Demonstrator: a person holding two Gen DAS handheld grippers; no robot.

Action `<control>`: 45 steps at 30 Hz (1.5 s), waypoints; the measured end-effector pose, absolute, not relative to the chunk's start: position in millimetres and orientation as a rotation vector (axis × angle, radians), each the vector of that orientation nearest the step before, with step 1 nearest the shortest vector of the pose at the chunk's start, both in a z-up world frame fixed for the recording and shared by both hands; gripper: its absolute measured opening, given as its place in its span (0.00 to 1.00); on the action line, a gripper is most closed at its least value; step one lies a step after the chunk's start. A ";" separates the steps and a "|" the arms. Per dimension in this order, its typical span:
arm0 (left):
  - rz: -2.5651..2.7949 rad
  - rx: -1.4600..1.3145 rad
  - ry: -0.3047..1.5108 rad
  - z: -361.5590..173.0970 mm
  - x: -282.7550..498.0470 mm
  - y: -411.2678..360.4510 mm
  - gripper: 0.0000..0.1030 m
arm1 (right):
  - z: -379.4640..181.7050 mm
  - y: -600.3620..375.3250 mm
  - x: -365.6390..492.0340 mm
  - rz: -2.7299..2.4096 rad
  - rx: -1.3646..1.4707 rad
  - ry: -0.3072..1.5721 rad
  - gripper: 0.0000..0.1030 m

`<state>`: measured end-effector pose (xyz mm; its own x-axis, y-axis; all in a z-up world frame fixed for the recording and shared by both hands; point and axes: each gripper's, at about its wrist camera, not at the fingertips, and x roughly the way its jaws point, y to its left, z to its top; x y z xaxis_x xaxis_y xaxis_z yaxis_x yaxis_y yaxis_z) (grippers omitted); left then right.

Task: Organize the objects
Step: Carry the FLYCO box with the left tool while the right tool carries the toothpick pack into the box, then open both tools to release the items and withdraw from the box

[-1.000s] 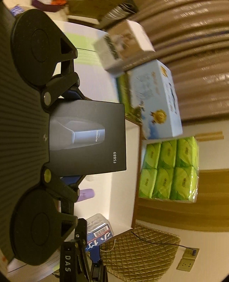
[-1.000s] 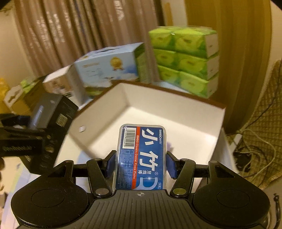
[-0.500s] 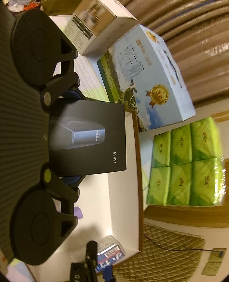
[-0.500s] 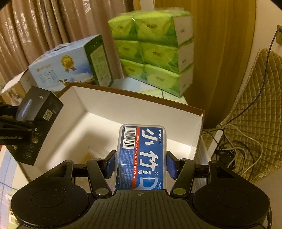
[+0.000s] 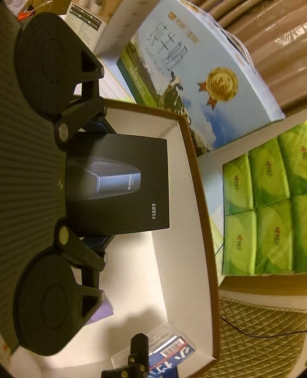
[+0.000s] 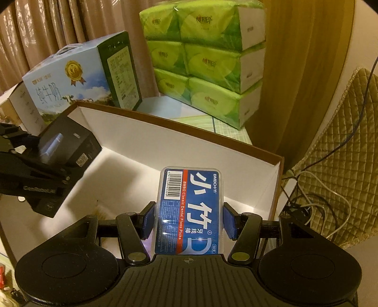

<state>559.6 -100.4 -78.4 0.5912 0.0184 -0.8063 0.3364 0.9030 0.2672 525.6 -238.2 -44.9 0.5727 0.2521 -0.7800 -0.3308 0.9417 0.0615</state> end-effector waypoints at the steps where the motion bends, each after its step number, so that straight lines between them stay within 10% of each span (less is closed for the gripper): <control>1: -0.193 0.430 0.928 -81.3 561.6 -102.4 0.74 | -45.0 -237.8 526.6 0.342 -0.101 0.897 0.53; 19: -0.192 0.406 0.909 -75.2 561.1 -96.6 0.81 | -49.0 -234.7 541.6 0.328 -0.160 0.863 0.54; 32: -0.149 0.281 0.879 -41.3 526.0 -80.3 0.89 | -30.3 -240.1 509.6 0.397 -0.131 0.829 0.88; 45: -0.138 0.151 0.855 -2.8 449.5 -65.4 0.91 | 4.7 -248.0 447.8 0.458 -0.062 0.800 0.97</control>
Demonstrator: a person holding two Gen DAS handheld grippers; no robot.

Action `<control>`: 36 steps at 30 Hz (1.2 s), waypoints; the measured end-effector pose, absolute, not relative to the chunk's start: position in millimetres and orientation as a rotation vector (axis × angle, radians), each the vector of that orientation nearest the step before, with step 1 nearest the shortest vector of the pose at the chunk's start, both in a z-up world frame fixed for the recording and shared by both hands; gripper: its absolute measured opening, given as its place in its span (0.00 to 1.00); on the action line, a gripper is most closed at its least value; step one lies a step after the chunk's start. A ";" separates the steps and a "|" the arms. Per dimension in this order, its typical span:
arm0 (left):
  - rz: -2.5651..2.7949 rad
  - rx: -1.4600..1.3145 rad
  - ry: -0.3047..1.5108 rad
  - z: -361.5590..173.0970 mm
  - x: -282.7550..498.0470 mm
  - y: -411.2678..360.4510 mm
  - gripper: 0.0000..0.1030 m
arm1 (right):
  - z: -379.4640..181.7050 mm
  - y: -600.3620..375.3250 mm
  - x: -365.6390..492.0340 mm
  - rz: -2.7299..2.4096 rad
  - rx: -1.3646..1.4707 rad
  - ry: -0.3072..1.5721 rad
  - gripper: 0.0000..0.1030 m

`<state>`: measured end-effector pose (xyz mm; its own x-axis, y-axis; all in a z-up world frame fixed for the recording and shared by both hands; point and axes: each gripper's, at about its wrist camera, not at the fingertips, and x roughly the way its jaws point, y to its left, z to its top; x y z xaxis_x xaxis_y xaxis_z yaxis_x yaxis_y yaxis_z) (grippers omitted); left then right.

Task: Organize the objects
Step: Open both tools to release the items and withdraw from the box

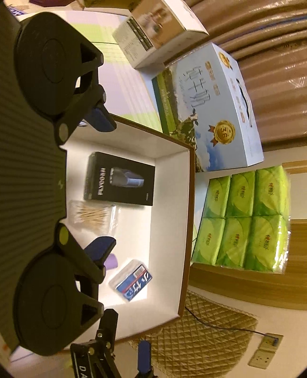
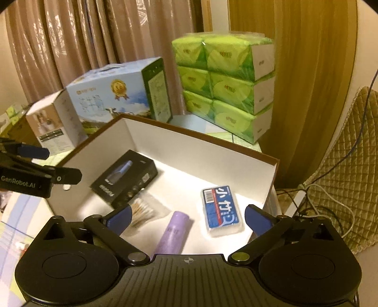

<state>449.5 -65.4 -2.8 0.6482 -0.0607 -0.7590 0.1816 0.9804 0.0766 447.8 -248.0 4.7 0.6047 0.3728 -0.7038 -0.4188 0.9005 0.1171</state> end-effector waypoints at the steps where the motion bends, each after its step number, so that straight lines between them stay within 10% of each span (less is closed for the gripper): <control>1: -0.135 0.139 0.849 0.9 442.2 -63.5 0.91 | 7.5 -249.4 443.3 0.460 -0.057 0.795 0.97; 36: 0.084 -0.069 0.902 3.2 208.6 -15.1 0.91 | 21.4 -242.5 280.0 0.663 -0.046 0.831 0.98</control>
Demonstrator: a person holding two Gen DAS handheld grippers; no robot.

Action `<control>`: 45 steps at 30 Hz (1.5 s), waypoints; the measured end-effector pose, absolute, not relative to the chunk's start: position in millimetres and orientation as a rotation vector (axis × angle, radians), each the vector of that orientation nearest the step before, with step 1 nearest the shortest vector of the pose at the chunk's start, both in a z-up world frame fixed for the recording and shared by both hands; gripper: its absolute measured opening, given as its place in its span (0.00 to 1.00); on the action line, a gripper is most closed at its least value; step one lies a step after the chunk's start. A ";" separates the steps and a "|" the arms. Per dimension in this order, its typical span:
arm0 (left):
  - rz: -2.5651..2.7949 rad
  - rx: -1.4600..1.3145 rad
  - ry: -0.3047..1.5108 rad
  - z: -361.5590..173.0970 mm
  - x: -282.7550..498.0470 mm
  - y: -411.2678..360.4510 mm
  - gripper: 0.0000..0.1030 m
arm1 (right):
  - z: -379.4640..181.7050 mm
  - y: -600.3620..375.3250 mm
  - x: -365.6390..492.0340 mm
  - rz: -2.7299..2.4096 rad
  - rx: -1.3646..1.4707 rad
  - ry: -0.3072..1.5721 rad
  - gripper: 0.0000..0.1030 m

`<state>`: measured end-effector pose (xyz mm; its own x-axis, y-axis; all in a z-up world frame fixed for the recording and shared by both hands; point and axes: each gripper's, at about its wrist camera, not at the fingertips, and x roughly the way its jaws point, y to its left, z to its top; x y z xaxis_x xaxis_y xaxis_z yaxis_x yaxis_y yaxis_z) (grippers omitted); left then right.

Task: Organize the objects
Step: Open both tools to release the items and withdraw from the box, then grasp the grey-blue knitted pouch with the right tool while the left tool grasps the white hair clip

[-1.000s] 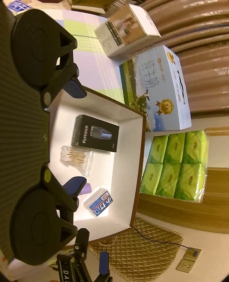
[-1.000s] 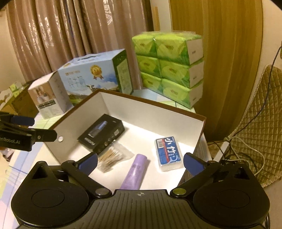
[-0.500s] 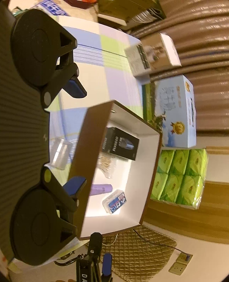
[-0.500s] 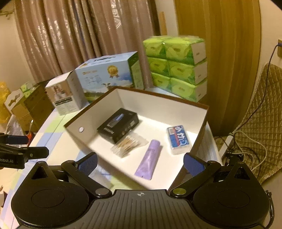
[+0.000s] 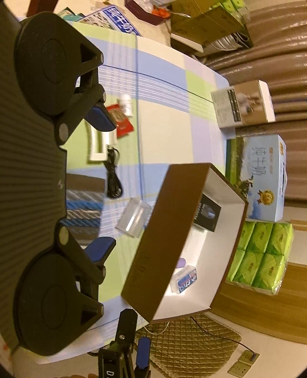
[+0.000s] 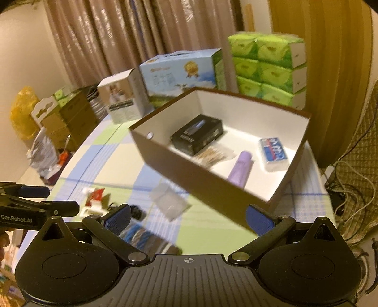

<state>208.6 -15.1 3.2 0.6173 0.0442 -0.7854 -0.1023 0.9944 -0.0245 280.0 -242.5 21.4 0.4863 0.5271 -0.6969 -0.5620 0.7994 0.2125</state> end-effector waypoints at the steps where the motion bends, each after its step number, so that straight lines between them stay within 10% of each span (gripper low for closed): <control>1: 0.092 -0.074 0.905 2.4 204.3 -13.8 0.91 | 20.1 -241.5 276.4 0.669 -0.048 0.836 0.98; 45: 0.285 -0.173 1.035 -49.6 138.9 42.6 0.92 | -65.8 -169.5 234.6 0.942 -0.138 0.977 0.98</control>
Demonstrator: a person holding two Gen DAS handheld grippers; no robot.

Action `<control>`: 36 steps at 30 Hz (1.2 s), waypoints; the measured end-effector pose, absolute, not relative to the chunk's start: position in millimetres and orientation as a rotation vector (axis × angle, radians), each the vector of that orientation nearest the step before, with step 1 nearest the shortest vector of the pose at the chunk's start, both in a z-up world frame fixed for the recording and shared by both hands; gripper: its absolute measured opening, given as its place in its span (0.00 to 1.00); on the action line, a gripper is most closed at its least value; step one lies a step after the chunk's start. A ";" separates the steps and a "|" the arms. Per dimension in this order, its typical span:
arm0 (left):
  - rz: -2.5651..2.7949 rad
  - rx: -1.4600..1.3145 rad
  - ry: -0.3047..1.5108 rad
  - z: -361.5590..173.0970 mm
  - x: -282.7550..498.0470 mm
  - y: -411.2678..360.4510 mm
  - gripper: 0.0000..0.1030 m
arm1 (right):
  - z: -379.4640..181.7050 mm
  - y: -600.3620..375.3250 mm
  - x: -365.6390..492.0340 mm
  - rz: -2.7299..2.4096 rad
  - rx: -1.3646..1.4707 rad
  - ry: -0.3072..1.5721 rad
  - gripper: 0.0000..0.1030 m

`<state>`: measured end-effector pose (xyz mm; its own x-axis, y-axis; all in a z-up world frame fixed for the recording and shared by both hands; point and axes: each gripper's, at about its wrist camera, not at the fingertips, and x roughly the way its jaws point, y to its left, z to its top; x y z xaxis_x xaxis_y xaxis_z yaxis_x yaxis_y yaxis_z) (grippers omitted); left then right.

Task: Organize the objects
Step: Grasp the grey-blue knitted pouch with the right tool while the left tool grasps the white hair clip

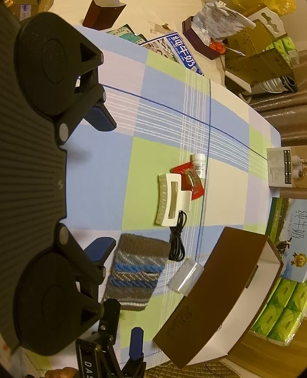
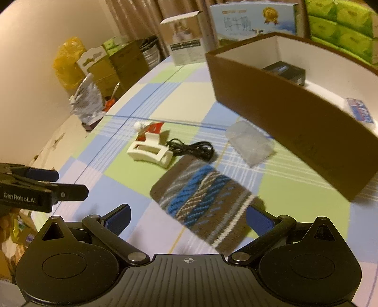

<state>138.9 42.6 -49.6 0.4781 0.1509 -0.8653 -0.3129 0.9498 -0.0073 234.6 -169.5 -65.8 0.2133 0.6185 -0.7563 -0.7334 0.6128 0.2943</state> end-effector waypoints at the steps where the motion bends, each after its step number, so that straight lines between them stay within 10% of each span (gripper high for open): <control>1: 0.286 -0.175 1.039 -51.2 138.9 43.7 0.92 | -69.8 -168.4 235.0 0.949 -0.141 0.976 0.98; 27: 0.290 -0.223 1.081 -93.0 161.9 80.5 0.92 | -139.8 -107.5 267.3 1.138 -0.564 0.881 0.95; 36: 0.232 -0.208 1.069 -98.7 185.1 79.3 0.92 | -124.0 -119.4 273.5 1.122 -0.429 0.917 0.31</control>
